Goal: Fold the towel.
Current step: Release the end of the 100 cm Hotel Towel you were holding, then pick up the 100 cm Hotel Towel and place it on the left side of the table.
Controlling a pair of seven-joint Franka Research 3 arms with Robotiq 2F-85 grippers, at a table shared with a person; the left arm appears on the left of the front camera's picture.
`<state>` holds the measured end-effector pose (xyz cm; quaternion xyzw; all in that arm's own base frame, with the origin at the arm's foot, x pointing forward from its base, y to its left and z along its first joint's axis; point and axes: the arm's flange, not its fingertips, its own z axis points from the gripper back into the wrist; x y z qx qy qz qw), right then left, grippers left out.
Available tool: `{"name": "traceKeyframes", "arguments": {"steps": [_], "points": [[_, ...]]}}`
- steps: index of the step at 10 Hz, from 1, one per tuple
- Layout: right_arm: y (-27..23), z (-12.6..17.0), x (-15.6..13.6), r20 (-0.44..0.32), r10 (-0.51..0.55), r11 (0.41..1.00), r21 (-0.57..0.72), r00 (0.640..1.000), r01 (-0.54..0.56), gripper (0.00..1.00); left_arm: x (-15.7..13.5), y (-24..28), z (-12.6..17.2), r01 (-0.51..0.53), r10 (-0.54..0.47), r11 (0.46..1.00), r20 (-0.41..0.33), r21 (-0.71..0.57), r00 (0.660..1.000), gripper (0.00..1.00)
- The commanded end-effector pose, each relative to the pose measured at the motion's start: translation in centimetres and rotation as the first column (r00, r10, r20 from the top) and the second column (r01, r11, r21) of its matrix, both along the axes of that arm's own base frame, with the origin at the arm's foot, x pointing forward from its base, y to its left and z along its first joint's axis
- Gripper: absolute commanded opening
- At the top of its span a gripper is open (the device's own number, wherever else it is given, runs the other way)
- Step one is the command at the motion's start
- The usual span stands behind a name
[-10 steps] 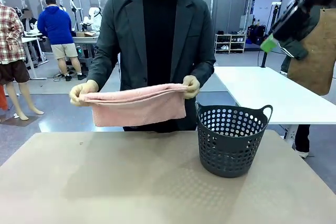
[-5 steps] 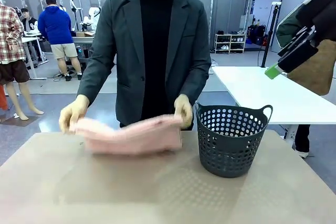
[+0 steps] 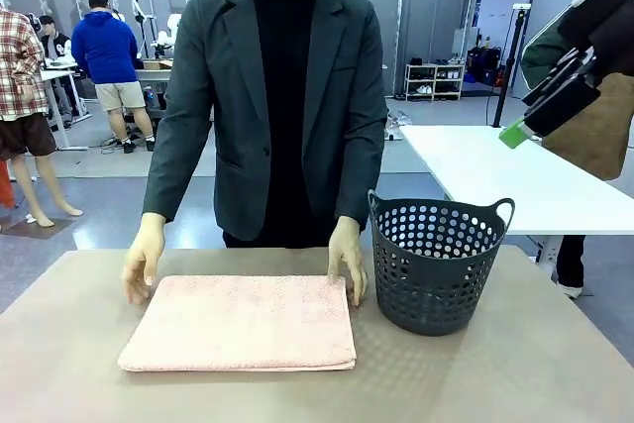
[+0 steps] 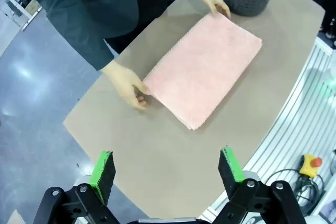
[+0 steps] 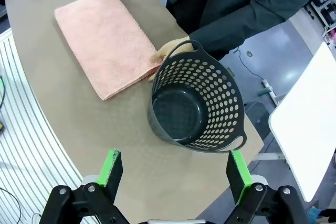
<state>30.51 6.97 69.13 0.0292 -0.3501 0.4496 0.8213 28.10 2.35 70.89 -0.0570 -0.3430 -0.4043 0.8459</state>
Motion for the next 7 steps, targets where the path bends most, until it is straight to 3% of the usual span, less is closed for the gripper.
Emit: {"name": "traceKeyframes", "arguments": {"steps": [1, 7], "points": [[-0.01, -0.13, -0.14, -0.002, -0.018, 1.0, 0.006, 1.0, 0.018, 1.0, -0.19, -0.09, -0.04, -0.02, 0.02, 1.0, -0.005, -0.001, 1.0, 1.0], [-0.01, -0.13, -0.14, -0.002, -0.018, 1.0, 0.006, 1.0, 0.018, 1.0, -0.19, -0.09, -0.04, -0.02, 0.02, 1.0, -0.005, -0.001, 1.0, 1.0]]}}
